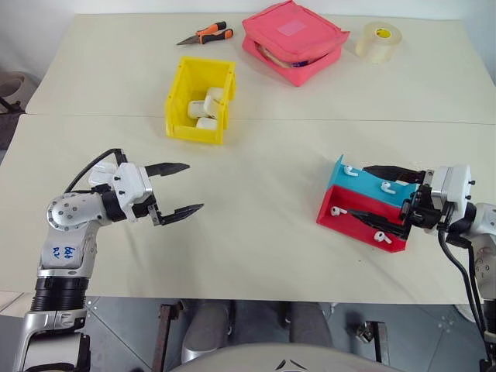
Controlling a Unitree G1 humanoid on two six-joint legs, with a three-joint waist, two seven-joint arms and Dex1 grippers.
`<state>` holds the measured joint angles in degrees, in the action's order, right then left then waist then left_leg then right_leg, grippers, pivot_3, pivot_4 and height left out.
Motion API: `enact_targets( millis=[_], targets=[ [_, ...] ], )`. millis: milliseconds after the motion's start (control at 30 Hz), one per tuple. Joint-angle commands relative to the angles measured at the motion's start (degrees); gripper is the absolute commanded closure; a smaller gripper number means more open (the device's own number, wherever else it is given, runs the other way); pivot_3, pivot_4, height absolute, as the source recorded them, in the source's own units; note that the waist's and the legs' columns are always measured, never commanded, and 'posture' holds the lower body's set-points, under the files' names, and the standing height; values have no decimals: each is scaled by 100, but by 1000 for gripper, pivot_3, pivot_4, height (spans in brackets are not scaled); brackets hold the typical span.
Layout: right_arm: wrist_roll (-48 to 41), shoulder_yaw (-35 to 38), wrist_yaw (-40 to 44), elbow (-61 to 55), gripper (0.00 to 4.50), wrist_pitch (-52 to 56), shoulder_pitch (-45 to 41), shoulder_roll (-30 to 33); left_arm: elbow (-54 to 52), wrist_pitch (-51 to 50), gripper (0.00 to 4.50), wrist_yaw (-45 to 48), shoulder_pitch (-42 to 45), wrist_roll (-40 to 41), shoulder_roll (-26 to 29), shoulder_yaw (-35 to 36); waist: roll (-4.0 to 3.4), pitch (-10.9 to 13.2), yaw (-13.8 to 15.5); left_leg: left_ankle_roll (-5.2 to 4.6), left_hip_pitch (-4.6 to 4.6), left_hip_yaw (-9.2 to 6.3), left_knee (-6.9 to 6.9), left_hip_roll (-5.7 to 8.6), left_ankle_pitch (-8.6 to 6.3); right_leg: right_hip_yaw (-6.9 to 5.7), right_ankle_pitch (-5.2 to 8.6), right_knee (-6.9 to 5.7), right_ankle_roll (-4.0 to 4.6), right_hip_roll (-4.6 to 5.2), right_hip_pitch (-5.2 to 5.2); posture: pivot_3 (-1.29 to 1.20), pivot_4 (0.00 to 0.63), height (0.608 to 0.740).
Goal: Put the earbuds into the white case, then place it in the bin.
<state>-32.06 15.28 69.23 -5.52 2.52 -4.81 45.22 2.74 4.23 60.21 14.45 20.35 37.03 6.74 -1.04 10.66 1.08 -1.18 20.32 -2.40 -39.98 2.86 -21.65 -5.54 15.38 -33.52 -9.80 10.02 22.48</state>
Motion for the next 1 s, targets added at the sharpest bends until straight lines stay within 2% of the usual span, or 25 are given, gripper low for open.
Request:
enact_targets(
  millis=[33,200,267,567,667,767,900,1000],
  targets=[
    [-28,47,3,-131,0,-77,-18,-44,-189,61,28,-185,20,76,-38,165,0,0,12,0,0,0,0,0,0,0,0,0,0,0,0,0,150,740],
    [-72,-116,17,-208,0,-96,-207,-218,-485,-245,28,-887,-276,32,-129,405,0,0,7,0,0,0,-1,-1,0,0,0,0,0,-2,0,0,150,740],
    [-164,-360,-31,-369,0,-18,-460,-442,-938,-614,28,-1771,-806,-30,-334,883,0,0,-40,3,-1,1,1,-5,-1,3,0,0,0,-5,2,0,150,740],
    [-108,-967,-103,-431,0,-351,-1139,-1378,-2512,-2210,28,-4414,-2522,-392,-1272,2264,5,2,-99,24,-6,7,-2,-55,-12,17,2,2,5,-37,5,0,150,740],
    [-60,-1020,-41,-302,0,-482,-1167,-1494,-2799,-2751,28,-4898,-2659,-272,-1474,2539,7,3,-9,25,-6,4,-4,-56,-13,22,3,1,6,-36,5,0,150,740],
    [-100,-1053,-22,-284,0,-363,-1155,-1453,-3062,-3523,28,-5276,-2415,218,-1558,2861,10,1,58,25,-5,2,-9,-56,-13,21,3,1,8,-37,3,0,150,740],
    [-121,-1002,-55,-305,0,-272,-1138,-1395,-3320,-4566,28,-5124,-2042,689,-879,3050,12,1,33,30,-5,0,-8,-55,-16,23,6,-3,13,-38,7,0,150,740],
    [-141,-963,-36,-267,0,-179,-1152,-1327,-3007,-5930,28,-4923,-1380,893,285,2860,12,1,9,35,-8,3,-6,-50,-18,24,11,-13,23,-49,12,0,150,740]
  ],
)
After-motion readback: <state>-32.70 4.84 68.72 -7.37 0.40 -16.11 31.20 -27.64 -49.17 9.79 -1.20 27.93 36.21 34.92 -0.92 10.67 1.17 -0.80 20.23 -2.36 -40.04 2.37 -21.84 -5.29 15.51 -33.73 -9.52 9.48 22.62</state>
